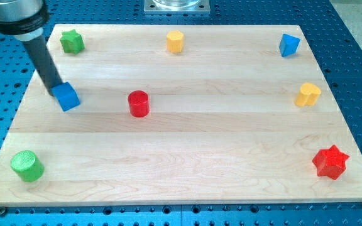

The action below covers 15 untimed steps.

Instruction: Move the cube diagonally to the red star

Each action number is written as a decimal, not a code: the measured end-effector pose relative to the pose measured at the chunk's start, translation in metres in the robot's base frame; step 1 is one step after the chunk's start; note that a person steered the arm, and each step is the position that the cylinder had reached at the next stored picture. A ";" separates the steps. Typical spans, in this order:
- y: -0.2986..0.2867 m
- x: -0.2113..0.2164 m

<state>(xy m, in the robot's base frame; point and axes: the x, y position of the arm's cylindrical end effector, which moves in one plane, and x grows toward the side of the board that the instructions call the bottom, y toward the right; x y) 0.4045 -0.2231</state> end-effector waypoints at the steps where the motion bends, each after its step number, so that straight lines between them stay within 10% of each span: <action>1: 0.019 0.000; 3: -0.059 0.007; 6: 0.066 0.067; 10: -0.006 0.085; 15: 0.030 0.032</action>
<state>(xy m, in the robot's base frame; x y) 0.4364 -0.1928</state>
